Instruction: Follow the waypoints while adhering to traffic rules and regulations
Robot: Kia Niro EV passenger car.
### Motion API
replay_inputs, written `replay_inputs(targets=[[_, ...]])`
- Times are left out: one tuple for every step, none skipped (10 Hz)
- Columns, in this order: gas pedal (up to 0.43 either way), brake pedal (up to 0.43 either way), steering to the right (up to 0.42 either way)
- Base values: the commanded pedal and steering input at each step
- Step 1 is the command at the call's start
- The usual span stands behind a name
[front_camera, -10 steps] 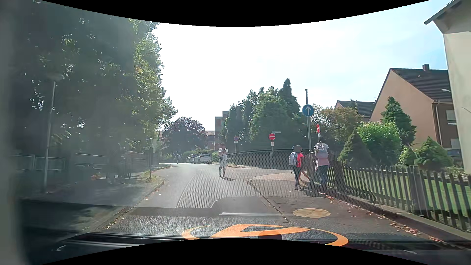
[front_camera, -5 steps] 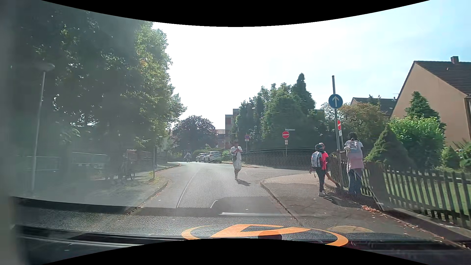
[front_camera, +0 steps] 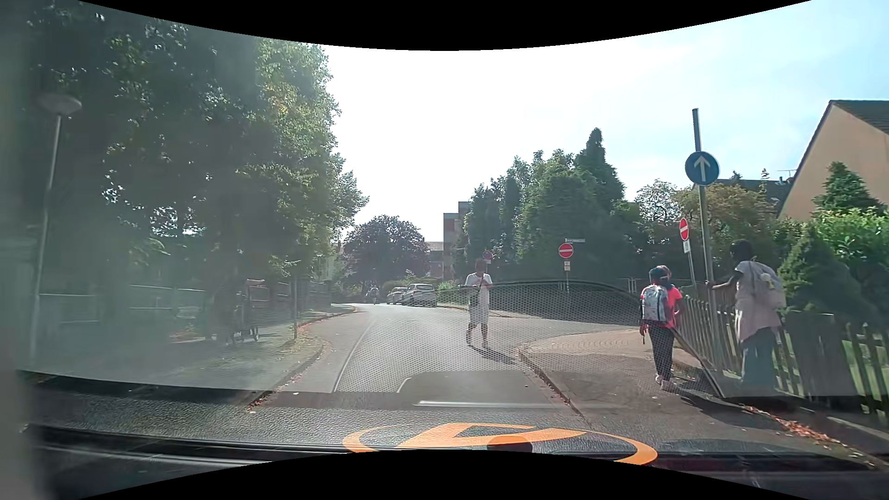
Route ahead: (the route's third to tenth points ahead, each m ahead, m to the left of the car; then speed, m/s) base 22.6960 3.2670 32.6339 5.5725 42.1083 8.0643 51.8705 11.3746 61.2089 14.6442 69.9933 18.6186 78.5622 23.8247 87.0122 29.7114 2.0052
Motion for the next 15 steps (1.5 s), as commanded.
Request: replay_inputs(targets=[[0.008, 0.000, -0.176], [0.008, 0.000, -0.175], [0.008, 0.000, -0.174], [0.008, 0.000, -0.173], [0.008, 0.000, -0.171], [0.008, 0.000, -0.170], [0.008, 0.000, -0.169], [0.008, 0.000, -0.169], [0.008, 0.000, -0.168], [0.008, 0.000, -0.168], [0.008, 0.000, -0.168], [0.008, 0.000, -0.168], [0.008, 0.000, -0.167], [0.008, 0.000, -0.167], [0.008, 0.000, -0.165]])
